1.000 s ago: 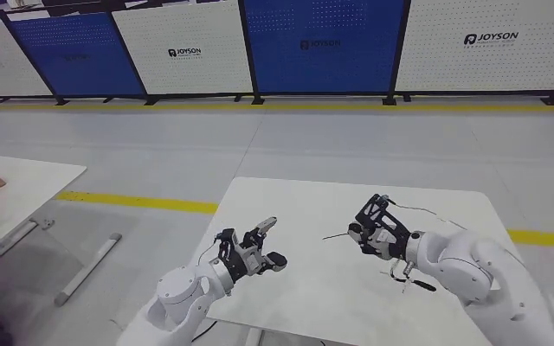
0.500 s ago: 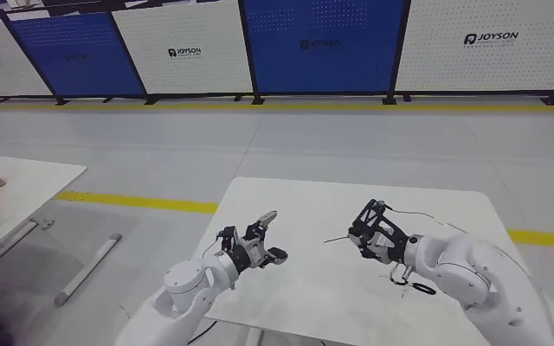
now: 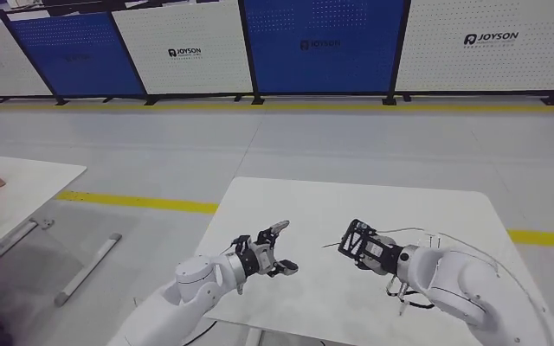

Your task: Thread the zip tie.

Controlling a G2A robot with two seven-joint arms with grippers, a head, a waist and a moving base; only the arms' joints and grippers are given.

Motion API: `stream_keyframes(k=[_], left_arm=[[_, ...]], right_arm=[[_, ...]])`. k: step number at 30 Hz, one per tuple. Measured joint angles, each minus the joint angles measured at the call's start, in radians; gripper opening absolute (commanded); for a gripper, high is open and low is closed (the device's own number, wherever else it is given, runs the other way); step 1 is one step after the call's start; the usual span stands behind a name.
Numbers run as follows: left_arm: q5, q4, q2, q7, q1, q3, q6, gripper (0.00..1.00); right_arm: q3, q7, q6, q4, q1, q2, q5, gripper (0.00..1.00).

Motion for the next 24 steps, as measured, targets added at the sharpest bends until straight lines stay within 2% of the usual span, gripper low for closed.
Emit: stream_keyframes(k=[9, 14, 16, 18, 19, 21, 22, 24], left_arm=[[0.0, 0.0, 0.001, 0.001, 0.0, 0.002, 0.0, 1.0], [-0.09, 0.002, -0.001, -0.001, -0.013, 0.034, 0.0, 1.0], [-0.128, -0.001, 0.005, 0.014, -0.029, 0.069, 0.0, 1.0], [-0.187, 0.0, 0.018, 0.047, -0.062, 0.119, 0.0, 1.0], [-0.23, 0.005, 0.024, 0.083, -0.09, 0.145, 0.0, 1.0], [-0.286, 0.014, 0.03, 0.152, -0.133, 0.169, 0.0, 1.0], [-0.297, 0.015, 0.03, 0.174, -0.141, 0.172, 0.0, 1.0], [-0.294, 0.016, 0.03, 0.171, -0.139, 0.171, 0.0, 1.0]], right_arm=[[-0.001, -0.002, 0.0, 0.002, 0.002, 0.001, 0.005, 0.0], [-0.001, -0.002, 0.0, 0.002, 0.002, 0.001, 0.005, 0.0], [-0.001, -0.002, 0.0, 0.002, 0.002, 0.001, 0.005, 0.0], [-0.001, -0.002, 0.0, 0.002, 0.002, 0.001, 0.005, 0.0], [-0.001, -0.002, 0.0, 0.002, 0.002, 0.001, 0.005, 0.0], [-0.001, -0.002, 0.0, 0.002, 0.002, 0.001, 0.005, 0.0], [-0.001, -0.002, 0.0, 0.002, 0.002, 0.001, 0.005, 0.0], [-0.001, -0.002, 0.0, 0.002, 0.002, 0.001, 0.005, 0.0]])
